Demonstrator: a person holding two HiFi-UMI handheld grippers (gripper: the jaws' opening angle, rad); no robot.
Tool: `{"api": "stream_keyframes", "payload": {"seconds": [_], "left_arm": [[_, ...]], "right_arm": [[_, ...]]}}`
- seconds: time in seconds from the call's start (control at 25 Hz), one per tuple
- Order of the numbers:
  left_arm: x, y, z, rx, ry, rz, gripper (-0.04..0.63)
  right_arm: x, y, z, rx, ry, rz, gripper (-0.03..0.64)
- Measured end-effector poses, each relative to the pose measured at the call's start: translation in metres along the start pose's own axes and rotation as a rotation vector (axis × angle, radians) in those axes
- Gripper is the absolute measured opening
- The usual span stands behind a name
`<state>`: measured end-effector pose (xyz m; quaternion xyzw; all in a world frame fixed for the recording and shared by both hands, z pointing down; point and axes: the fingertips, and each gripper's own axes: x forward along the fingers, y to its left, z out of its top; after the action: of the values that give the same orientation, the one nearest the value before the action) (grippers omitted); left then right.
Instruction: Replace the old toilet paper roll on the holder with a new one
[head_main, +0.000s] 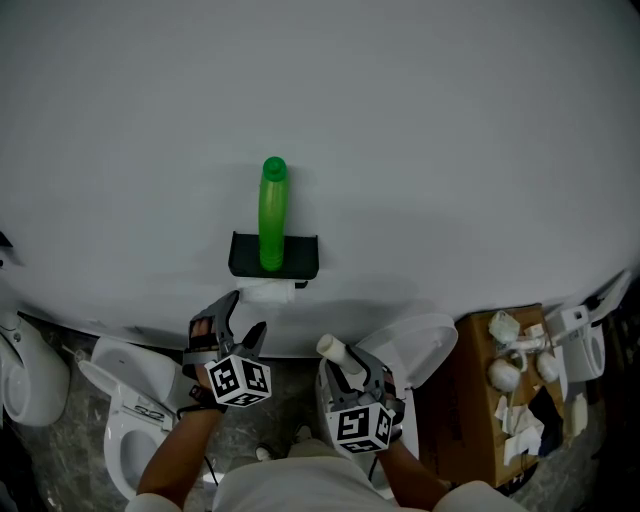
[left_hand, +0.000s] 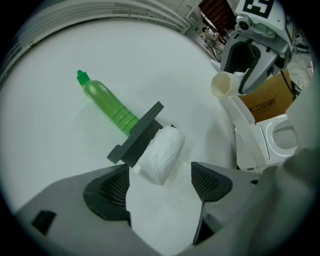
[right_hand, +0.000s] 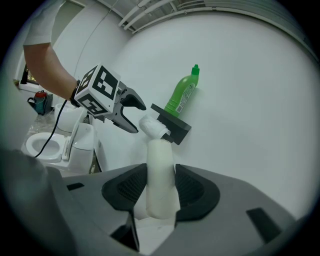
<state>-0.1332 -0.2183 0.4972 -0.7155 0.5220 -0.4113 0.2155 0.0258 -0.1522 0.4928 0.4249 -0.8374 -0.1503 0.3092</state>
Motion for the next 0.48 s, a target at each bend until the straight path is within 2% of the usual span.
{"api": "stream_keyframes", "payload": {"seconds": [0.32,0.48], "left_arm": [[-0.008,-0.007,-0.013,-0.092,0.011,-0.025,0.377],[-0.017,-0.001,-0.013,-0.197,-0.021,-0.029,0.373]], "right_arm": [[-0.013,-0.002,0.001,0.012,-0.003,-0.02,0.176],[-0.021,-0.002,0.003,0.055,-0.012,-0.011,0.176]]}}
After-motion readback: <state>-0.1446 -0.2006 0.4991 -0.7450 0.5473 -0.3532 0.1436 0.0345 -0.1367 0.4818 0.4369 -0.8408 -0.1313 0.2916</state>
